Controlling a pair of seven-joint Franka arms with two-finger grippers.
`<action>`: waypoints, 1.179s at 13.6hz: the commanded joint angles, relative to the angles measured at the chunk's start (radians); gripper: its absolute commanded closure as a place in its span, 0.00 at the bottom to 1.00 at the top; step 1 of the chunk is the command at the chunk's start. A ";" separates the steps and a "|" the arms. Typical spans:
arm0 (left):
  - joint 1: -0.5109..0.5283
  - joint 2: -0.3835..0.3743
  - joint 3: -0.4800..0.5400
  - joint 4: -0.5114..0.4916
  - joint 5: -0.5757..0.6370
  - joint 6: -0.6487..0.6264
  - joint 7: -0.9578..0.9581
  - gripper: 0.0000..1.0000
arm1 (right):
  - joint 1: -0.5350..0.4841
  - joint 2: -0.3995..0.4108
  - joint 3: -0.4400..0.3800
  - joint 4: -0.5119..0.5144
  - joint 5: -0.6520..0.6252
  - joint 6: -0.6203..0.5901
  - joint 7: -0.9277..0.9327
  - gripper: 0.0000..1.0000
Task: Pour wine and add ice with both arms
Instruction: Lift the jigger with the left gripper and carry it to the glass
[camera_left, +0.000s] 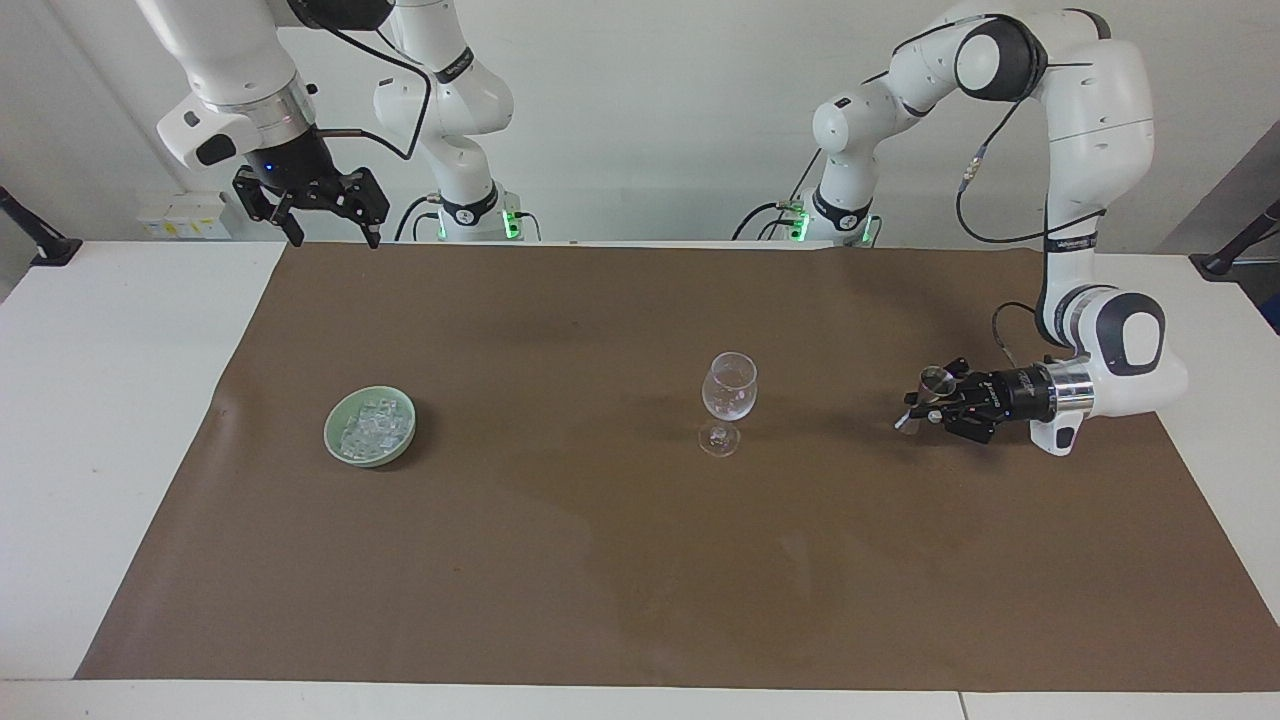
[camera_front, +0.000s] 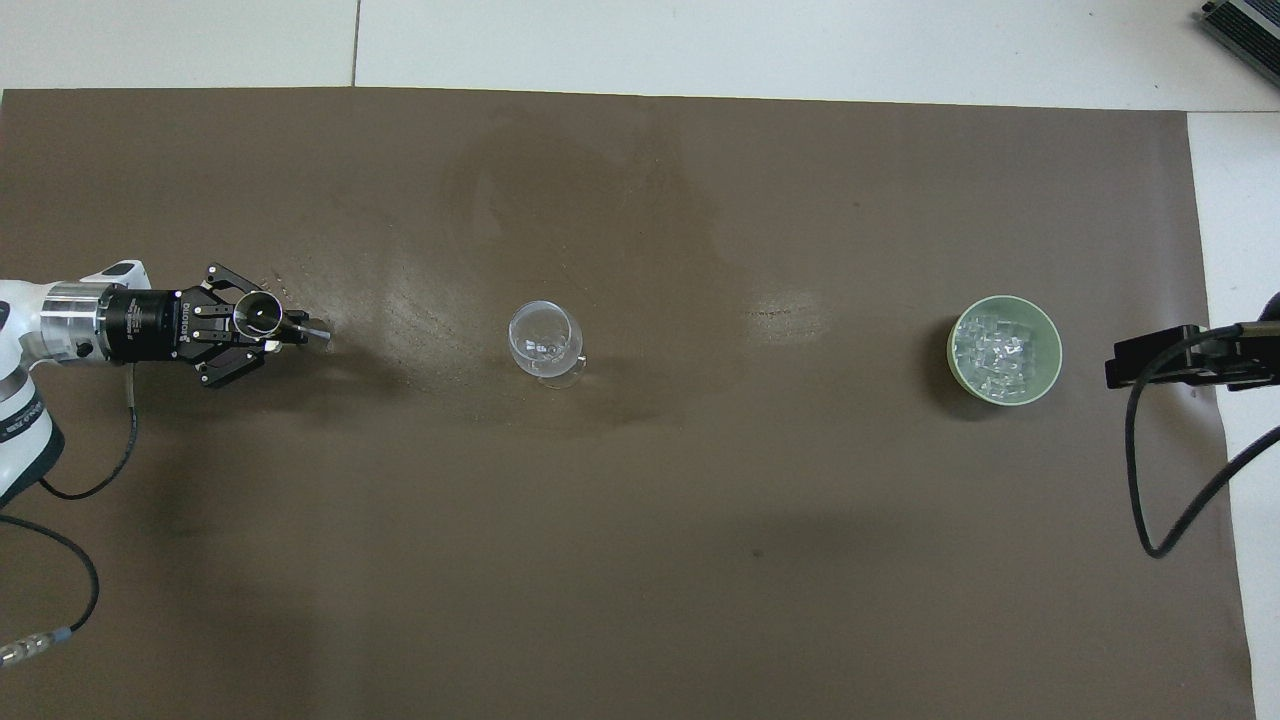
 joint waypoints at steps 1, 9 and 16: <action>-0.057 -0.080 0.012 -0.027 -0.025 0.010 -0.017 1.00 | -0.004 -0.005 0.004 0.006 0.011 -0.016 -0.005 0.00; -0.179 -0.233 0.020 -0.104 -0.031 0.120 -0.041 1.00 | -0.004 -0.005 0.004 0.006 0.011 -0.016 -0.005 0.00; -0.266 -0.324 0.023 -0.147 -0.033 0.255 -0.164 1.00 | -0.004 -0.005 0.004 0.006 0.011 -0.016 -0.005 0.00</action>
